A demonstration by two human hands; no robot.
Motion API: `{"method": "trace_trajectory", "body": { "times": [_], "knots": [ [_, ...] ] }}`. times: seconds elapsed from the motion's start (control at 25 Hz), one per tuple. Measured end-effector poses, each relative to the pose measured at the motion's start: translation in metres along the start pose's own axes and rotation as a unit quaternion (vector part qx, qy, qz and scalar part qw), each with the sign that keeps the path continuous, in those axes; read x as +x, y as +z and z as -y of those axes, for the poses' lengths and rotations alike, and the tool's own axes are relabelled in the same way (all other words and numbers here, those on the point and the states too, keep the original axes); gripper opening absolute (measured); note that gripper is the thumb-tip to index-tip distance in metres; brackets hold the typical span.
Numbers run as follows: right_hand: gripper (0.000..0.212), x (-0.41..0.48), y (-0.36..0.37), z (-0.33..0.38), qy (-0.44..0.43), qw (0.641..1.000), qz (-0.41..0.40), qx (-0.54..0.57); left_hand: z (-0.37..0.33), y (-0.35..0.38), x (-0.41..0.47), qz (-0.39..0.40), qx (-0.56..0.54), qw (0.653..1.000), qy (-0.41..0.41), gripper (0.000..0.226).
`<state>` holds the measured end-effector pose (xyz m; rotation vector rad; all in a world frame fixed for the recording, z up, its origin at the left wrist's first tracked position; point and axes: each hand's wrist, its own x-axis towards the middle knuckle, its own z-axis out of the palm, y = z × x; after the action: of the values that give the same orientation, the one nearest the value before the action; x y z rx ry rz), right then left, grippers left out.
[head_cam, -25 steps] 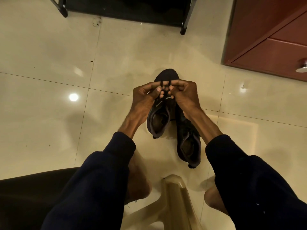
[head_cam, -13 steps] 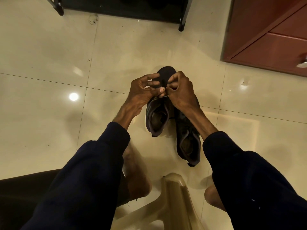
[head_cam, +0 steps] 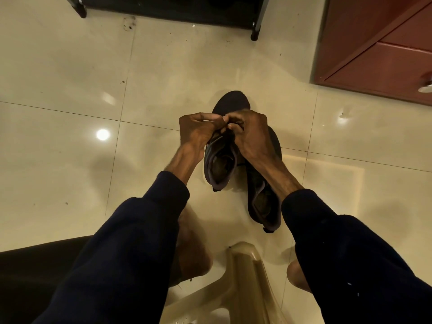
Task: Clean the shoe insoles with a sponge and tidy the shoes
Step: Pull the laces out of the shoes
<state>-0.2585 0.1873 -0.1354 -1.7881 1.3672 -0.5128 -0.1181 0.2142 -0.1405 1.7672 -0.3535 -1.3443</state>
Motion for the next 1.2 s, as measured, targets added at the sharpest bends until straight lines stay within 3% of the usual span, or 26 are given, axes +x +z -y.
{"method": "trace_trajectory", "body": {
  "times": [0.12,0.24,0.32,0.4,0.68,0.88,1.04,1.2],
  "knots": [
    [0.013,0.002,0.002,-0.004,0.022,0.999,0.019,-0.016,0.005,-0.003,0.002,0.023,0.021,0.999,0.034,0.017],
    [0.012,0.006,0.0,0.0,0.106,0.993,0.032,0.044,0.011,-0.003,0.002,0.007,0.065,0.993,0.096,0.012],
    [0.026,0.007,-0.002,0.0,0.171,0.979,0.013,0.112,0.012,0.0,0.002,-0.012,0.064,0.993,0.096,0.01],
    [0.036,0.006,-0.005,0.0,0.187,0.973,0.016,0.133,0.01,0.003,0.002,-0.02,0.048,0.997,0.064,0.011],
    [0.018,-0.004,-0.003,-0.002,0.059,0.995,-0.011,0.082,-0.005,0.007,0.001,0.002,-0.111,0.985,-0.136,0.018],
    [0.009,-0.009,-0.004,-0.006,-0.015,0.999,-0.052,0.004,-0.01,-0.003,0.004,0.013,-0.184,0.96,-0.208,0.013],
    [0.009,-0.019,-0.006,-0.017,0.04,0.994,-0.101,0.019,-0.005,-0.014,0.009,0.016,-0.199,0.949,-0.244,0.012],
    [0.01,-0.049,-0.029,-0.043,0.153,0.97,-0.176,0.072,0.01,-0.038,0.028,-0.058,-0.152,0.96,-0.229,0.02]
  ]
}}
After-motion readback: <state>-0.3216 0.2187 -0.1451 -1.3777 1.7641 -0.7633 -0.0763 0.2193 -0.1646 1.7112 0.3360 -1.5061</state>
